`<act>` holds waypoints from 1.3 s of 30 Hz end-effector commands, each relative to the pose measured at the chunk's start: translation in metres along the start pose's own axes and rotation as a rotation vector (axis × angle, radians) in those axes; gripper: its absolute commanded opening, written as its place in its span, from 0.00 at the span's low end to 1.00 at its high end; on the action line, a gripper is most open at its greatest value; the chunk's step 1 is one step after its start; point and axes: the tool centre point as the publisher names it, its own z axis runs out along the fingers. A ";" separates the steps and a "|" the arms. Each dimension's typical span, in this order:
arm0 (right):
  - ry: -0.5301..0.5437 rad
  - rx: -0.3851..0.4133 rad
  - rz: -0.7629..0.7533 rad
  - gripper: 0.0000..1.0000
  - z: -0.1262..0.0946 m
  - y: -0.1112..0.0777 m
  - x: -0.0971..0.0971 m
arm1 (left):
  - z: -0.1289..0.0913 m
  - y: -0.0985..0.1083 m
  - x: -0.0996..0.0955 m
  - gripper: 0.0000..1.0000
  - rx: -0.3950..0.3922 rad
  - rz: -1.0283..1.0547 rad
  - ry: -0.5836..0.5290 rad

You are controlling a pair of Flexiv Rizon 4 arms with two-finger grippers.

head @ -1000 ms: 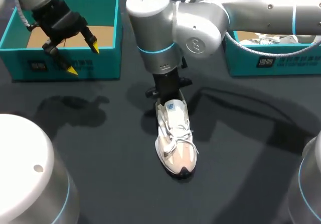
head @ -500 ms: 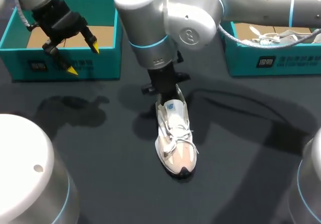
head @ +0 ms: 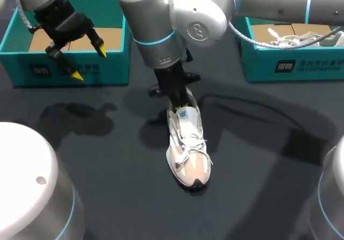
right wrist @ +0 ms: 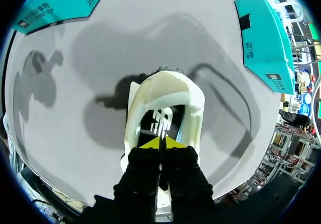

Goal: Take the shoe out of the shoebox, open the shoe tongue, remove and reinsert the insole, then place the shoe into the shoebox

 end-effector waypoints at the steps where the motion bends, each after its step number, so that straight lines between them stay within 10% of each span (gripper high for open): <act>1: 0.020 0.020 -0.001 0.16 0.003 0.008 -0.005 | 0.000 0.000 0.001 1.00 -0.002 0.001 0.000; 17: 0.056 0.051 0.012 0.49 0.010 0.002 -0.003 | 0.000 0.000 0.001 1.00 -0.002 0.001 0.000; 25: 0.058 0.051 0.016 1.00 0.006 -0.005 0.001 | 0.000 0.000 0.001 1.00 -0.002 0.001 0.000; 39: 0.100 0.020 0.009 1.00 0.010 -0.018 0.000 | 0.000 0.000 0.001 1.00 -0.002 0.001 0.000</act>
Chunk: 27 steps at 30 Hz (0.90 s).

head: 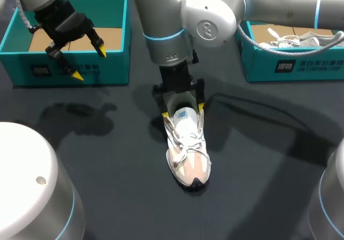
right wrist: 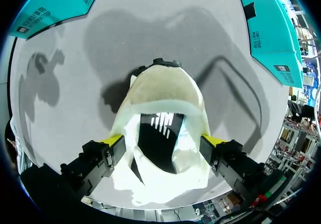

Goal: Take the shoe out of the shoebox, open the shoe tongue, remove and reinsert the insole, then place the shoe into the shoebox

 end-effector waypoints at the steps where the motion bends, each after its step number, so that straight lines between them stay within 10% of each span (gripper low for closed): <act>1: 0.023 -0.041 -0.018 1.00 0.003 -0.011 -0.002 | 0.000 0.000 0.001 1.00 -0.002 0.001 0.000; 27: -0.048 -0.118 -0.012 0.99 -0.030 -0.028 0.000 | 0.000 0.000 0.001 1.00 -0.002 0.001 0.000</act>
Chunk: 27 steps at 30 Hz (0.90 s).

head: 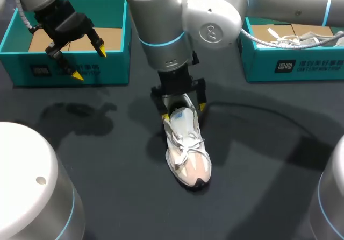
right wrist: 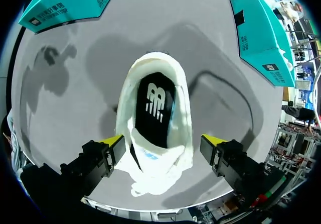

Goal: Take the shoe out of the shoebox, open the shoe tongue, remove and reinsert the insole, then place the shoe into the shoebox

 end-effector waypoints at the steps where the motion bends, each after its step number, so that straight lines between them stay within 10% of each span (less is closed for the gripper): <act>1: -0.015 -0.024 0.003 0.98 -0.005 -0.001 0.000 | 0.000 0.000 0.001 1.00 -0.002 0.001 0.000; 27: -0.046 -0.075 0.062 0.21 -0.020 -0.055 -0.011 | 0.000 0.000 0.001 1.00 -0.002 0.001 0.000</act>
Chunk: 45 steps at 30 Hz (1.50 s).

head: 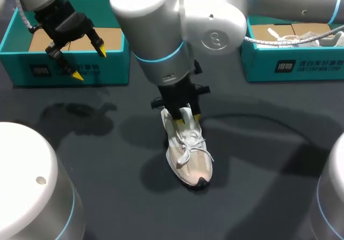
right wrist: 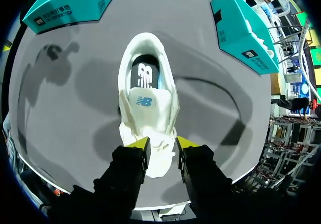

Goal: Take the shoe out of the shoebox, open the shoe tongue, remove and reinsert the insole, then place the shoe into the shoebox

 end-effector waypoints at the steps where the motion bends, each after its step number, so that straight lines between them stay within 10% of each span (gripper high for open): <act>1: 0.026 -0.005 0.000 0.20 0.008 -0.004 -0.006 | 0.000 0.000 0.001 1.00 -0.002 0.001 0.000; 24: 0.167 -0.017 -0.090 0.15 0.062 0.050 0.007 | 0.000 0.000 0.001 1.00 -0.002 0.001 0.000; 31: 0.103 -0.058 -0.099 0.16 0.034 0.047 0.010 | 0.000 0.000 0.001 1.00 -0.002 0.001 0.000; 39: 0.175 -0.010 -0.133 0.20 0.070 0.060 0.010 | 0.000 0.000 0.001 1.00 -0.002 0.001 0.000; 45: 0.153 -0.034 -0.161 0.21 0.051 0.061 0.005 | 0.000 0.000 0.001 1.00 -0.002 0.001 0.000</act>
